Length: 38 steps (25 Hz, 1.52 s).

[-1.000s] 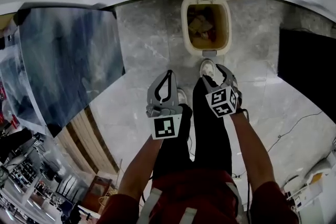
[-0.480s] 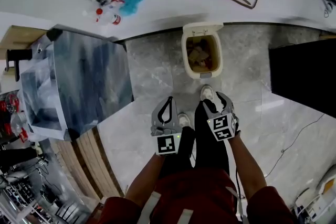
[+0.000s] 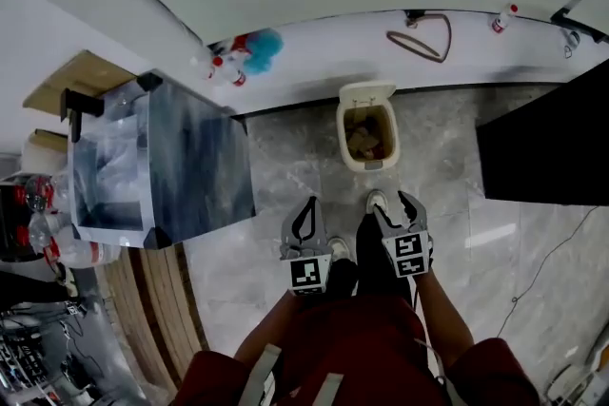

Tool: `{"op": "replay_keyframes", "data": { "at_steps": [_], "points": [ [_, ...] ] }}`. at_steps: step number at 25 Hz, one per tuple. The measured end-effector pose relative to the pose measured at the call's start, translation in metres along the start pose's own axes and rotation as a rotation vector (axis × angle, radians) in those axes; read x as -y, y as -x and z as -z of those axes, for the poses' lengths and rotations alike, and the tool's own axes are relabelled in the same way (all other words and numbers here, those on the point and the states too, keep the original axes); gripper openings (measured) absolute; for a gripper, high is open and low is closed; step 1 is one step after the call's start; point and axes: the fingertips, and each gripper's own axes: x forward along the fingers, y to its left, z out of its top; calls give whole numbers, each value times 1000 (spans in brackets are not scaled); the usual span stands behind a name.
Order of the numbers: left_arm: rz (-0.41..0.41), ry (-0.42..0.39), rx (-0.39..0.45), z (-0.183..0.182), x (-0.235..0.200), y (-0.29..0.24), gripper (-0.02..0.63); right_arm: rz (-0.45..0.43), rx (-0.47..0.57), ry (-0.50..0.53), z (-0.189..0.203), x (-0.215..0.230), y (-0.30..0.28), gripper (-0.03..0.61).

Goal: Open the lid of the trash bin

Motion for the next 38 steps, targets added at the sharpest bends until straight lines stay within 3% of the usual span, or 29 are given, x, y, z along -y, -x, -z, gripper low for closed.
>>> {"op": "replay_keyframes", "data": {
  "at_steps": [12, 26, 32, 38],
  "points": [
    [-25, -12, 145, -112, -31, 63, 5, 104, 273, 51, -110, -6, 108, 255],
    [-31, -85, 329, -226, -49, 110, 6, 209, 693, 121, -256, -16, 237, 252],
    [-39, -108, 397, -260, -48, 130, 5, 235, 791, 171, -285, -24, 274, 244],
    [-48, -104, 409, -262, -53, 133, 5, 241, 791, 173, -287, -31, 271, 239]
  ]
}}
